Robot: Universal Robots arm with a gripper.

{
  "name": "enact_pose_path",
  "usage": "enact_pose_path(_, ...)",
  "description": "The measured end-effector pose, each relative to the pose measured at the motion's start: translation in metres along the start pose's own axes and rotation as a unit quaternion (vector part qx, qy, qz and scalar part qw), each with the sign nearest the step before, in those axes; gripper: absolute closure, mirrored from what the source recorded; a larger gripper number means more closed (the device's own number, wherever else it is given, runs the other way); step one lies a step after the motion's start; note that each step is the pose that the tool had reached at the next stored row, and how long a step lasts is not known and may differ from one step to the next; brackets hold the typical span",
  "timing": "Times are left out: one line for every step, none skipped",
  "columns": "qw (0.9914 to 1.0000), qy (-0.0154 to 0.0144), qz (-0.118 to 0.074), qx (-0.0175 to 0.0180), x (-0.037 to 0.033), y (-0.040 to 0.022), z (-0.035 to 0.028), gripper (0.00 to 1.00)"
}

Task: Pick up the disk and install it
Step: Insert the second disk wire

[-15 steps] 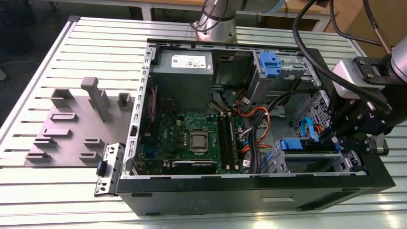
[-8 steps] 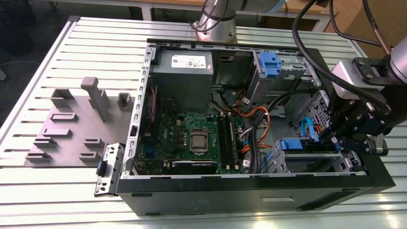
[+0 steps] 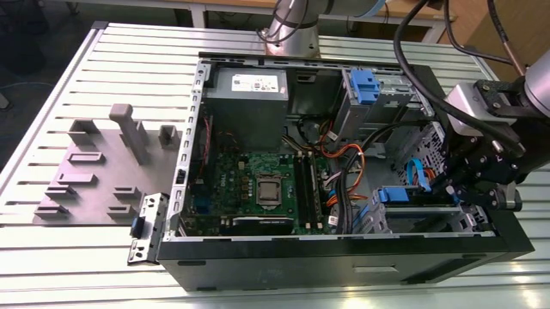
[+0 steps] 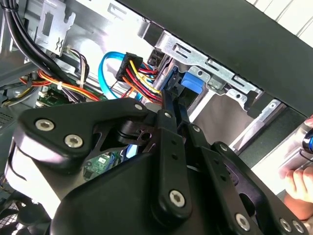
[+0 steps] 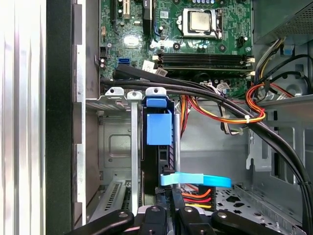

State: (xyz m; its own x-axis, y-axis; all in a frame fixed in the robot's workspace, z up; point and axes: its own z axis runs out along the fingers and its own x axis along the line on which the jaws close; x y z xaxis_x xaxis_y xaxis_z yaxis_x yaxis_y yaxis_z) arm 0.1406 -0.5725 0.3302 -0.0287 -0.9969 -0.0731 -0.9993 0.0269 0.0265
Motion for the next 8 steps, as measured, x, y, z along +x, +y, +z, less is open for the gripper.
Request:
enact_pose_path(1.0, 0.0, 0.0, 0.0, 0.0, 0.0, 0.0, 0.84)
enact_pose_path(1.0, 0.0001, 0.0, 0.0, 0.0, 0.0, 0.0, 0.84)
enact_pose_path(1.0, 0.0002, 0.0, 0.0, 0.0, 0.0, 0.0, 0.84)
enact_pose_path(1.0, 0.0001, 0.0, 0.0, 0.0, 0.0, 0.0001, 0.84)
enact_pose_path(1.0, 0.0, 0.0, 0.0, 0.0, 0.0, 0.0007, 0.84)
enact_pose_path(1.0, 0.0, 0.0, 0.0, 0.0001, -0.0001, 0.0013, 0.84)
enact_pose_path(1.0, 0.0001, 0.0, 0.0, 0.0001, 0.0, 0.0014, 0.84)
enact_pose_path(1.0, 0.0001, 0.0, 0.0, 0.0001, -0.0001, 0.0014, 0.84)
